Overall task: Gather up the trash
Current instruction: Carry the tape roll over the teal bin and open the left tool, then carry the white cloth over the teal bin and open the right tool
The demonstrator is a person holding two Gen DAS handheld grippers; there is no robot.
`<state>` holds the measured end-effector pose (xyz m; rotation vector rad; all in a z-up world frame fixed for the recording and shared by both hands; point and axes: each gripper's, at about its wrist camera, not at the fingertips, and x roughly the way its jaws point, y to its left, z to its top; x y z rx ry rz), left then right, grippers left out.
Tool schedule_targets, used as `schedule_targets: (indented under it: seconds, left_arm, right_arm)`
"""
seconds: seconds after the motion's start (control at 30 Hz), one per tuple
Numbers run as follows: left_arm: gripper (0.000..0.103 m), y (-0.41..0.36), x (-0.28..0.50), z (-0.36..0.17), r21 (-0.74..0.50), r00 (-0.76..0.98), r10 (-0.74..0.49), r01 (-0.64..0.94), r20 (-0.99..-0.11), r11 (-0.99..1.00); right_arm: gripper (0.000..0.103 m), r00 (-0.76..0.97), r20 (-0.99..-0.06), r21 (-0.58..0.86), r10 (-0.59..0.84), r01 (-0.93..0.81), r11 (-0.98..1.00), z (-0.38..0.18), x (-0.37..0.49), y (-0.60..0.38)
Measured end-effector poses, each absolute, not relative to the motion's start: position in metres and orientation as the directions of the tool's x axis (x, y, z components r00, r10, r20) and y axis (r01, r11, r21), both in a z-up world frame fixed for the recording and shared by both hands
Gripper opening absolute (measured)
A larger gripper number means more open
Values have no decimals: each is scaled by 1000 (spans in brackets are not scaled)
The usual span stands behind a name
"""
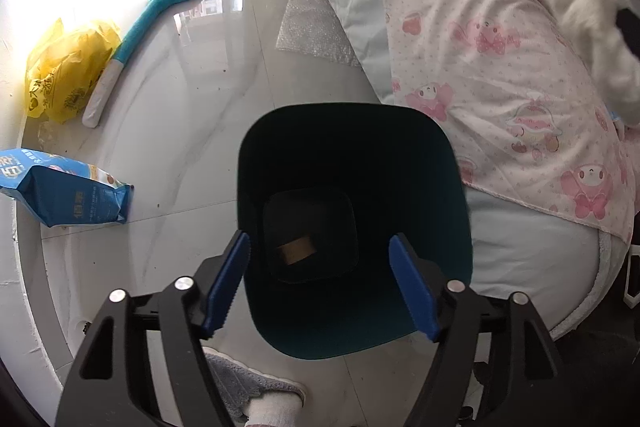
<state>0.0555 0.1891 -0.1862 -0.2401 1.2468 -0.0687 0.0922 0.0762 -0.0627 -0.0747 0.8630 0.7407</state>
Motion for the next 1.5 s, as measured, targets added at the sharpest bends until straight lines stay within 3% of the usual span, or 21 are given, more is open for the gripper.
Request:
schedule_targets:
  seconds: [0.23, 0.83, 1.27, 1.43, 1.5]
  left_arm:
    - [84, 208, 48, -161, -214, 457, -146, -100, -877, 972]
    - [84, 221, 30, -78, -172, 730, -68, -69, -680, 983]
    - [83, 219, 20, -37, -177, 821, -41, -73, -570, 981]
    - [80, 212, 16, -22, -152, 861, -26, -60, -508, 986]
    - [79, 209, 15, -17, -133, 869, -16, -57, -494, 990]
  right_arm:
    - [29, 395, -747, 214, 535, -618, 756, -80, 95, 93]
    - [30, 275, -832, 246, 482, -596, 765, -141, 102, 131]
    - [36, 193, -898, 211, 396, -600, 772, -197, 95, 153]
    - [42, 190, -906, 194, 378, -608, 770, -200, 92, 151]
    - [54, 190, -909, 189, 371, -604, 774, -201, 92, 149]
